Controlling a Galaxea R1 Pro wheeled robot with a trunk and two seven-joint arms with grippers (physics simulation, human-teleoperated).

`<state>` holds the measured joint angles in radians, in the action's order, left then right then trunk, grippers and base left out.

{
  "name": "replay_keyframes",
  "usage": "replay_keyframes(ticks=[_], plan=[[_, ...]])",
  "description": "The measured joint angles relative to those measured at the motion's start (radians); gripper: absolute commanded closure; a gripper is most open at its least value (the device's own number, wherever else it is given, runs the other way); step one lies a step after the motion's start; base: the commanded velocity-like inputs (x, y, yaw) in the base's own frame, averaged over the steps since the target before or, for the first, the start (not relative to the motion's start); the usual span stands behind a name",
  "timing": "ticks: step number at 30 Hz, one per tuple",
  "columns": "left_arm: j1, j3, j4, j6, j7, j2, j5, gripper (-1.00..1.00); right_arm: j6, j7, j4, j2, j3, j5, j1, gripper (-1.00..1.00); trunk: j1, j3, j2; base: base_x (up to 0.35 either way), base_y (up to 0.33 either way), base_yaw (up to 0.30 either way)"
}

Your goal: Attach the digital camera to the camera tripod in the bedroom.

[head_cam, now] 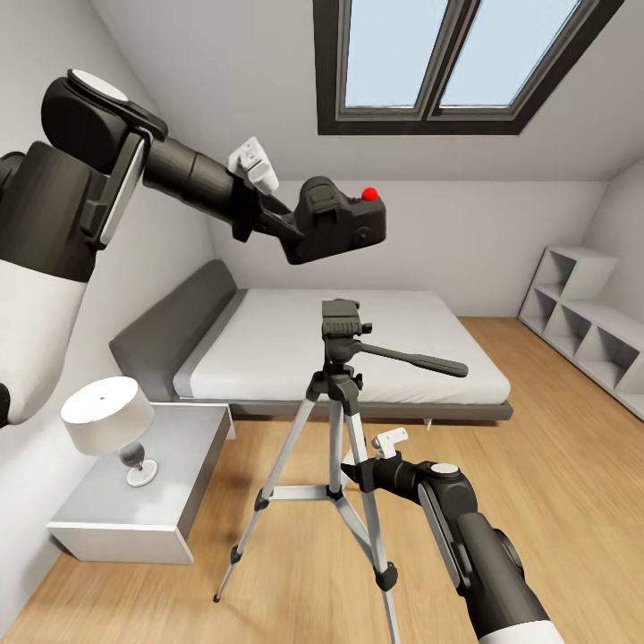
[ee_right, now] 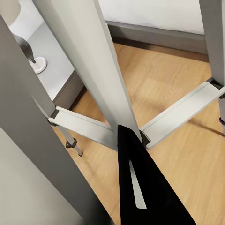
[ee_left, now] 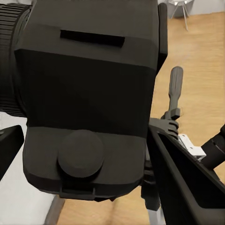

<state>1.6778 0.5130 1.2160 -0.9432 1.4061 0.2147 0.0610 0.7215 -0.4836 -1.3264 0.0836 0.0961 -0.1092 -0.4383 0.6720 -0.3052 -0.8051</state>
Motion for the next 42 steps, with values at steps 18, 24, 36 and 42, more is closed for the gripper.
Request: replay_keyframes(ticks=[18,24,36,42], plan=[[-0.008,0.0,-0.027,-0.003,0.012,-0.024,-0.014,1.0,0.0,0.001,0.0,-0.001,0.001,0.002,0.0,1.0,0.0,0.0,0.0,0.0,0.0,0.0],[-0.011,0.0,-0.09,-0.005,0.014,-0.04,-0.011,1.0,0.0,-0.001,0.0,-0.001,0.0,0.001,0.0,1.0,0.0,0.0,0.0,0.0,0.0,0.0],[-0.012,0.002,-0.109,-0.004,0.095,-0.041,-0.001,1.0,0.0,-0.001,0.0,-0.001,0.001,0.0,0.0,1.0,0.0,0.0,0.0,0.0,0.0,0.0],[-0.012,0.003,-0.12,0.002,0.116,-0.022,0.003,1.0,0.0,-0.001,0.0,-0.001,0.001,0.001,0.0,1.0,0.0,0.0,0.0,0.0,0.0,0.0]])
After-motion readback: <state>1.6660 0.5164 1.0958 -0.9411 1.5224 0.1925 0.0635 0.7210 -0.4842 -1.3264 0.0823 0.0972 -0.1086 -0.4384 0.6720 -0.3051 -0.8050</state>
